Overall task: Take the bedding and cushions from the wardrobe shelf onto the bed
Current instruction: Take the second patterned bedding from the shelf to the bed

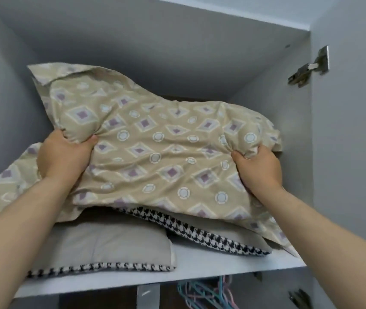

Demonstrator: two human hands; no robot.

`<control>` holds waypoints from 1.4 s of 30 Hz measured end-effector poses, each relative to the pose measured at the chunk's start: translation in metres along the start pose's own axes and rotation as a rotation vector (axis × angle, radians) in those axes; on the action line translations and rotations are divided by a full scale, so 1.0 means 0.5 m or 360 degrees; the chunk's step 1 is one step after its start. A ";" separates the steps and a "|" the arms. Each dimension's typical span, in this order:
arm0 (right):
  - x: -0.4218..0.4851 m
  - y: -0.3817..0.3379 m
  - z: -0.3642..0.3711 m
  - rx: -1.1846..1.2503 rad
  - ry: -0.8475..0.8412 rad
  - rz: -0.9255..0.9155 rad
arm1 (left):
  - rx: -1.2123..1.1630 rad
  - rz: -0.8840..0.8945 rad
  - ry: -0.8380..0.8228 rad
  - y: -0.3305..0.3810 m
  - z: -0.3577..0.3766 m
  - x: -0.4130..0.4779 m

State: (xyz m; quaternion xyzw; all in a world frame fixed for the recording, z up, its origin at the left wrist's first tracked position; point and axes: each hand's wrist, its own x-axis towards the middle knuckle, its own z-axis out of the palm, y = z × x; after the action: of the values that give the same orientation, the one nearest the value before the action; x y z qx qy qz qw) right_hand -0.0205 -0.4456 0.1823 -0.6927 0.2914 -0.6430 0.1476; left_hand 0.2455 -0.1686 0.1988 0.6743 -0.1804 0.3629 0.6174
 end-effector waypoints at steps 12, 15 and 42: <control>-0.285 0.001 -0.312 0.0147 -0.0064 0.0104 | 0.0036 -0.0116 0.0087 0.062 -0.337 -0.320; -0.347 -0.004 -0.370 0.0134 -0.0098 0.0126 | 0.0064 -0.0168 0.0081 0.055 -0.403 -0.374; -0.793 -0.197 -0.885 -0.0532 0.0272 0.0466 | -0.0555 -0.0463 -0.0632 -0.042 -0.559 -0.669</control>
State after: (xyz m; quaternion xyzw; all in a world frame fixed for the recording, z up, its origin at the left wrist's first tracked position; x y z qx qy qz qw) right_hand -0.4329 -0.0576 -0.0228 -0.6009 0.5026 -0.6139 0.0972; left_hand -0.0393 0.0357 -0.0613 0.6346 -0.2588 0.0953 0.7220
